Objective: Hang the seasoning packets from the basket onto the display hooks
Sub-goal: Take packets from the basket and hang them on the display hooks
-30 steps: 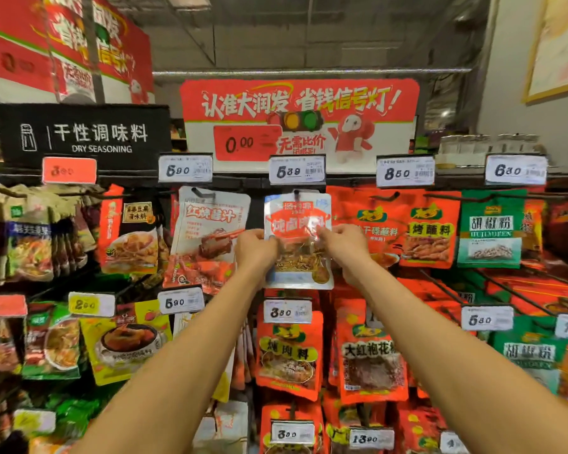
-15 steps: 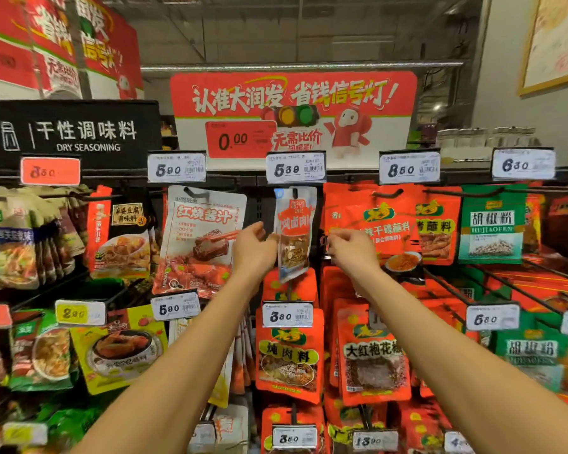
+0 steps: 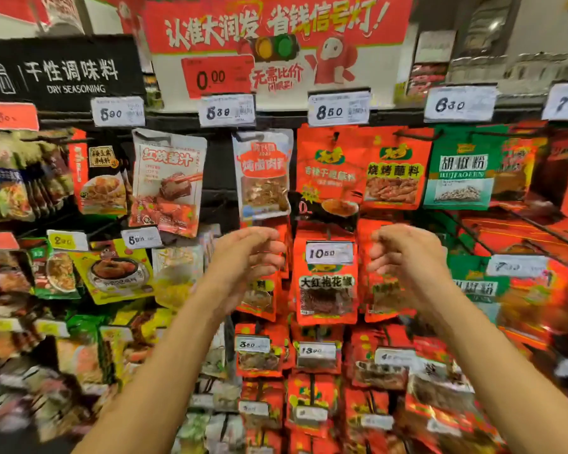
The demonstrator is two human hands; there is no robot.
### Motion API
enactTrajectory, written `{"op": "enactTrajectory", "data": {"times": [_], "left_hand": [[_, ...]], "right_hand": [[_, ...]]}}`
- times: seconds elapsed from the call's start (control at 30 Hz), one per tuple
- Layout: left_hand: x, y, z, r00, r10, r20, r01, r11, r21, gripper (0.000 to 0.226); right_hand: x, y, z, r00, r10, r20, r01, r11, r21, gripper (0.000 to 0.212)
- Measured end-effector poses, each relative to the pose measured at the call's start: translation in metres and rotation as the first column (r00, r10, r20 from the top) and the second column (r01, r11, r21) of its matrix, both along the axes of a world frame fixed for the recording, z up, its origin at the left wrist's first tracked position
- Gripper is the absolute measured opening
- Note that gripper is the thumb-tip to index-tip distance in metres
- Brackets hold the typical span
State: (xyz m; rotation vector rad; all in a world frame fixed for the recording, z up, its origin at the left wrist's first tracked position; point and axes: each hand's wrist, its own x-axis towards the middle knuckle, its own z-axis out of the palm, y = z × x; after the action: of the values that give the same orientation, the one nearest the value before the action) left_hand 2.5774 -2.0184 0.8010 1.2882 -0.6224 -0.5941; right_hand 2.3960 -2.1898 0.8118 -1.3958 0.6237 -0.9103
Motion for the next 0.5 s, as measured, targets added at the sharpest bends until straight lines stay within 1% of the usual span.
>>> {"op": "enactTrajectory", "data": {"times": [0.13,0.23,0.4,0.5], "left_hand": [[-0.057,-0.021,-0.054,0.998,0.02,-0.055,-0.012,0.99,0.142,0.016],[-0.092,-0.035,-0.111,0.99,0.028,-0.139,0.012,0.959,0.282,0.015],[-0.135,-0.041,-0.224,0.939,0.08,-0.335,0.109,0.854,0.509,0.014],[-0.153,-0.031,-0.298,0.889,0.149,-0.434,0.161,0.784,0.599,0.015]], "right_hand": [[-0.055,-0.021,-0.058,0.996,0.039,-0.085,-0.032,0.997,0.074,0.023],[-0.084,-0.034,-0.12,0.975,0.069,-0.212,-0.038,0.988,0.148,0.023],[-0.125,-0.035,-0.244,0.894,0.132,-0.428,0.028,0.937,0.347,0.021],[-0.146,-0.024,-0.321,0.823,0.181,-0.538,0.089,0.895,0.437,0.022]]}}
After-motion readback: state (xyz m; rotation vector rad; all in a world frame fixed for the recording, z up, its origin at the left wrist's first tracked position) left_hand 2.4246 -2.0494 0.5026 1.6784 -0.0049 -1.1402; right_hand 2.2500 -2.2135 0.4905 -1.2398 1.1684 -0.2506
